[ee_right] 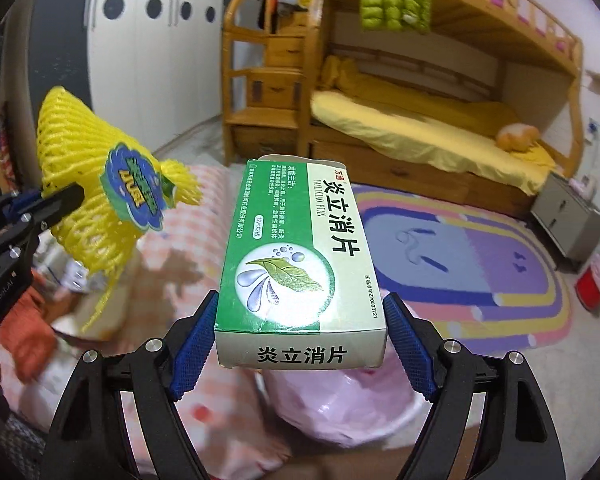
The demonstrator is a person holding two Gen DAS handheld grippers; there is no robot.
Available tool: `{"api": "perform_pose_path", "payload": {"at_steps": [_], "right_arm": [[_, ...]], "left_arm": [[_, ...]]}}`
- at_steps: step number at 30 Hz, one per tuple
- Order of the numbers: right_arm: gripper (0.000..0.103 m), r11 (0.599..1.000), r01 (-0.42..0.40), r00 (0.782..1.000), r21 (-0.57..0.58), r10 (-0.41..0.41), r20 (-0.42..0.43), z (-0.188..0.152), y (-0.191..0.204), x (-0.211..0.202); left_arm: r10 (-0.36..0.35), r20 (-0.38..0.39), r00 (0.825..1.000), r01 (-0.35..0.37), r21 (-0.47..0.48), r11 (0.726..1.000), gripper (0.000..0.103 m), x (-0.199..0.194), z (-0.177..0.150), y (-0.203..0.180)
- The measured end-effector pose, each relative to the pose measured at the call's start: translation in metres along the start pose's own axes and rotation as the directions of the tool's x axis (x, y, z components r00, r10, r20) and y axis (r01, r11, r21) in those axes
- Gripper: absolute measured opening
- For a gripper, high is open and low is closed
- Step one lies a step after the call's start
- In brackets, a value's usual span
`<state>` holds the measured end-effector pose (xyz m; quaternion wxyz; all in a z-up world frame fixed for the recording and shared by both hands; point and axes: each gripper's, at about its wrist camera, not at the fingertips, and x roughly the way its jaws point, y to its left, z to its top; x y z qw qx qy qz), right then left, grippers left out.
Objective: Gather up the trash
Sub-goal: 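Carry the medicine box and foam net to the pink wastebasket and release both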
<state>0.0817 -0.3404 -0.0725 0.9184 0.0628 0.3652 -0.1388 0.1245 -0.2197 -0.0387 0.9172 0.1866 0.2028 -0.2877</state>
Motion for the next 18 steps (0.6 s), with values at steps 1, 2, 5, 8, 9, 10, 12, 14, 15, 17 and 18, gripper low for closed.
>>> {"api": "perform_pose_path", "payload": {"at_steps": [1, 2, 5, 8, 9, 10, 12, 14, 15, 17, 18], "right_arm": [[0.080, 1.000, 0.017, 1.000, 0.014, -0.016, -0.022, -0.009, -0.012, 0.003], [0.080, 0.999, 0.024, 0.999, 0.024, -0.023, -0.035, -0.014, -0.018, 0.006], [0.080, 0.996, 0.050, 0.995, 0.071, -0.044, -0.094, -0.036, -0.045, 0.018], [0.080, 0.993, 0.072, 0.989, 0.090, -0.060, -0.132, -0.049, -0.061, 0.029], [0.080, 0.992, 0.078, 0.988, 0.096, -0.064, -0.143, -0.054, -0.065, 0.033], [0.080, 0.992, 0.083, 0.986, 0.098, -0.068, -0.154, -0.057, -0.069, 0.038], [0.080, 0.991, 0.096, 0.982, 0.097, -0.078, -0.170, -0.061, -0.074, 0.047], [0.080, 0.989, 0.106, 0.979, 0.101, -0.086, -0.185, -0.065, -0.080, 0.056], [0.080, 0.989, 0.105, 0.978, 0.104, -0.084, -0.190, -0.066, -0.083, 0.058], [0.084, 0.990, 0.092, 0.976, 0.105, -0.069, -0.205, -0.067, -0.090, 0.068], [0.086, 0.990, 0.094, 0.975, 0.105, -0.070, -0.211, -0.069, -0.091, 0.071]], "left_arm": [[-0.014, -0.005, 1.000, 0.014, 0.018, 1.000, 0.014, 0.003, 0.000, -0.011], [-0.029, -0.010, 1.000, 0.030, 0.041, 0.999, 0.014, 0.007, 0.000, -0.024], [-0.070, -0.028, 0.997, 0.073, 0.093, 0.993, 0.014, 0.021, 0.001, -0.055], [-0.126, -0.073, 0.989, 0.133, 0.107, 0.985, 0.014, 0.041, 0.002, -0.078], [-0.139, -0.088, 0.986, 0.149, 0.108, 0.983, 0.014, 0.047, 0.002, -0.083], [-0.152, -0.104, 0.983, 0.163, 0.109, 0.981, 0.014, 0.053, 0.002, -0.087], [-0.172, -0.133, 0.976, 0.186, 0.104, 0.977, 0.015, 0.066, 0.002, -0.093], [-0.189, -0.151, 0.970, 0.205, 0.098, 0.974, 0.016, 0.076, 0.003, -0.099], [-0.195, -0.154, 0.969, 0.211, 0.097, 0.973, 0.019, 0.078, 0.002, -0.103], [-0.205, -0.170, 0.964, 0.223, 0.091, 0.971, 0.041, 0.085, 0.002, -0.107], [-0.205, -0.174, 0.963, 0.222, 0.088, 0.971, 0.055, 0.086, 0.001, -0.107]]}}
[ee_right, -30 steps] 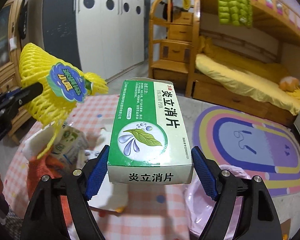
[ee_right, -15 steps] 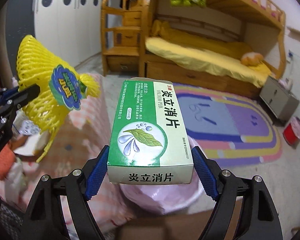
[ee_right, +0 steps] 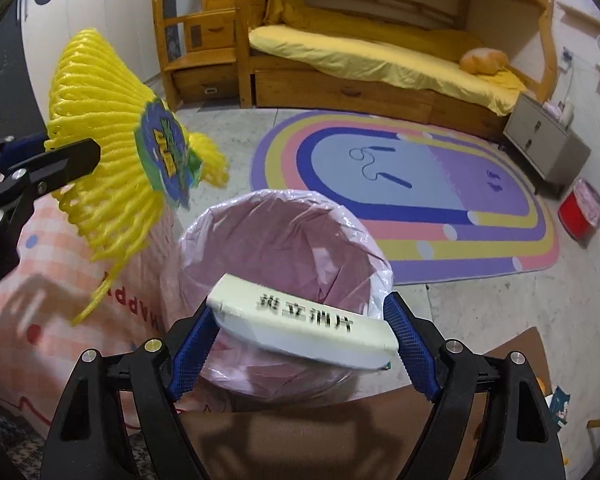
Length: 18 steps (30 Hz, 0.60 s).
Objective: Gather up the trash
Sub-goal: 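Carry the medicine box and foam net to the pink wastebasket and release both, then grasp the orange knitted glove with the left tool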
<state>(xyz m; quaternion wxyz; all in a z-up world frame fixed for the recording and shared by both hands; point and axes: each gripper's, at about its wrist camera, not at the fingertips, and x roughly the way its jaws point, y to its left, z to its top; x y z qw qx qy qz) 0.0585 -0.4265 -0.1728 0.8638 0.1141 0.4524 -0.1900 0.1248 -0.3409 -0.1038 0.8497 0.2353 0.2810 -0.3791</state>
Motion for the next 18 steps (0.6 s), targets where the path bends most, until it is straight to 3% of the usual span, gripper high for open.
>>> {"api": "perform_pose_path", "payload": {"at_steps": [2, 8, 13, 18], "right_arm": [[0.087, 1.000, 0.016, 1.000, 0.008, -0.016, 0.007, -0.001, -0.001, -0.001], [0.087, 0.998, 0.020, 0.999, 0.055, -0.022, 0.036, 0.001, -0.011, -0.017], [0.087, 0.997, -0.010, 0.997, 0.076, 0.004, 0.072, 0.005, -0.008, -0.045], [0.087, 0.996, -0.069, 0.992, 0.053, 0.063, 0.113, 0.016, 0.019, -0.075]], "left_arm": [[-0.005, -0.002, 1.000, 0.005, -0.005, 1.000, 0.061, -0.002, -0.003, 0.001], [-0.012, 0.009, 1.000, 0.012, -0.051, 0.999, 0.062, -0.015, -0.001, 0.015], [0.037, 0.040, 0.999, -0.033, -0.094, 0.995, 0.065, -0.044, -0.004, 0.037], [0.095, 0.045, 0.994, -0.088, -0.154, 0.984, 0.069, -0.077, -0.010, 0.060]]}}
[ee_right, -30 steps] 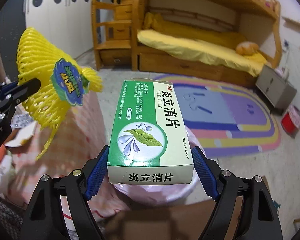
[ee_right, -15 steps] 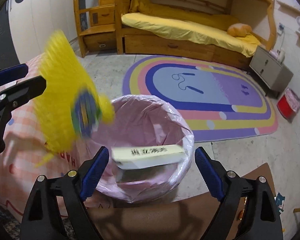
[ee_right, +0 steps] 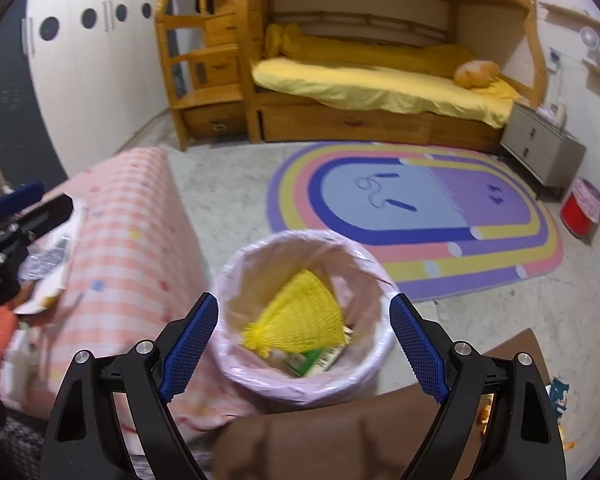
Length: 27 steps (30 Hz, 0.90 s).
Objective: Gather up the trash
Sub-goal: 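Grasp the orange knitted glove with the left tool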
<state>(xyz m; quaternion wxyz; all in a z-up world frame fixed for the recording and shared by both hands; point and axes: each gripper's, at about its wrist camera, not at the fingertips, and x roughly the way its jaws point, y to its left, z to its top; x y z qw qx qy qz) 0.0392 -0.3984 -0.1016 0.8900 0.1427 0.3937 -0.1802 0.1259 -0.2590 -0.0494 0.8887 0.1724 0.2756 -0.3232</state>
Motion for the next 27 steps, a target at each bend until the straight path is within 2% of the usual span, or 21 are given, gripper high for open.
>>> {"api": "perform_pose_path", "payload": {"at_steps": [5, 10, 17, 21, 27], "right_arm": [[0.087, 0.996, -0.077, 0.996, -0.048, 0.079, 0.036, 0.012, 0.043, -0.027], [0.087, 0.978, -0.171, 0.983, -0.116, 0.178, 0.048, 0.016, 0.093, -0.048], [0.087, 0.939, -0.259, 0.963, -0.228, 0.269, 0.012, -0.002, 0.157, -0.062], [0.087, 0.913, -0.292, 0.954, -0.286, 0.297, -0.027, -0.016, 0.184, -0.065], [0.078, 0.899, -0.286, 0.956, -0.331, 0.291, -0.037, -0.033, 0.208, -0.067]], "left_arm": [[0.079, 0.001, 0.997, -0.079, -0.072, 0.994, 0.071, -0.033, -0.007, 0.040], [0.161, -0.012, 0.987, -0.161, -0.154, 0.975, 0.073, -0.063, -0.022, 0.084], [0.289, -0.046, 0.956, -0.291, -0.270, 0.918, 0.074, -0.100, -0.066, 0.147], [0.285, -0.085, 0.955, -0.297, -0.304, 0.905, 0.074, -0.109, -0.097, 0.162], [0.189, -0.120, 0.975, -0.217, -0.289, 0.932, 0.074, -0.111, -0.136, 0.154]]}}
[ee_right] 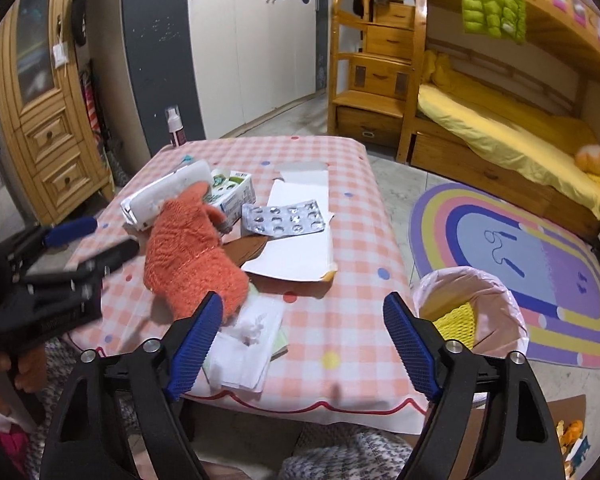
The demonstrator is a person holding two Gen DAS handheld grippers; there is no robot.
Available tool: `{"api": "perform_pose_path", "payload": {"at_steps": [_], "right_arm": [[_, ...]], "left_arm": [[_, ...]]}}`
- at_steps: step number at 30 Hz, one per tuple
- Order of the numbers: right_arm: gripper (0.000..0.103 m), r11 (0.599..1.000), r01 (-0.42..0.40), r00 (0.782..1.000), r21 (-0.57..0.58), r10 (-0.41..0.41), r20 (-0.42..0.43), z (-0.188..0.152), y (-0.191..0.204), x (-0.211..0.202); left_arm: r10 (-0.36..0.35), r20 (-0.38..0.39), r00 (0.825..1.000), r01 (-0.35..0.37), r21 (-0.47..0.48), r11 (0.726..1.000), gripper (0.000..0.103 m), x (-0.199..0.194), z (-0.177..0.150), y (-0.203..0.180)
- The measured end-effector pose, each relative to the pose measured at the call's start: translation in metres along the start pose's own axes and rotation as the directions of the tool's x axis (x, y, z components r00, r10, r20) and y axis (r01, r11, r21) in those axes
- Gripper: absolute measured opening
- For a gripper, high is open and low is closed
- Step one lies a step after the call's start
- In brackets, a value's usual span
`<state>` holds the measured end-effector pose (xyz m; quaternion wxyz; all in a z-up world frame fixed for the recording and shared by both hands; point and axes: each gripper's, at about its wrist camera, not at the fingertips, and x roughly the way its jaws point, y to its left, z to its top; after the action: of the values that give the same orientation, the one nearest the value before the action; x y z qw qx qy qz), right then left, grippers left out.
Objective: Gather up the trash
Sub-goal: 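Grasp the orange knitted glove with the left tool, then carry the glove to the wastebasket with the left tool while the right tool drops a small white item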
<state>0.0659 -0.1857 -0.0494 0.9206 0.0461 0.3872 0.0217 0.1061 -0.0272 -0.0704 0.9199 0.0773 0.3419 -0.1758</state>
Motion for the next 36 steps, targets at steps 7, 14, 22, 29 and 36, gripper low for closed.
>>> {"api": "perform_pose_path", "payload": {"at_steps": [7, 14, 22, 29, 36], "right_arm": [[0.063, 1.000, 0.014, 1.000, 0.015, -0.014, -0.013, -0.002, -0.004, 0.002], [0.059, 0.999, -0.020, 0.999, 0.036, 0.021, -0.033, -0.005, -0.013, 0.004], [0.068, 0.998, -0.052, 0.998, 0.042, 0.054, -0.043, -0.005, -0.010, 0.009], [0.071, 0.997, -0.080, 0.993, 0.015, 0.081, -0.091, -0.012, 0.013, 0.026], [0.058, 0.997, -0.081, 0.983, 0.011, 0.082, -0.164, -0.018, 0.031, 0.055]], "left_arm": [[-0.091, 0.006, 0.996, 0.091, 0.068, 0.994, 0.059, 0.008, 0.001, -0.022], [-0.101, -0.063, 0.993, 0.103, 0.023, 0.994, 0.029, 0.034, 0.015, -0.022], [-0.100, 0.063, 0.993, 0.100, 0.002, 0.995, 0.012, 0.017, 0.034, -0.018], [-0.082, 0.152, 0.985, 0.086, -0.021, 0.996, 0.012, -0.004, 0.039, -0.008], [-0.075, 0.136, 0.988, 0.075, 0.005, 0.997, 0.012, -0.005, 0.032, -0.004]]}}
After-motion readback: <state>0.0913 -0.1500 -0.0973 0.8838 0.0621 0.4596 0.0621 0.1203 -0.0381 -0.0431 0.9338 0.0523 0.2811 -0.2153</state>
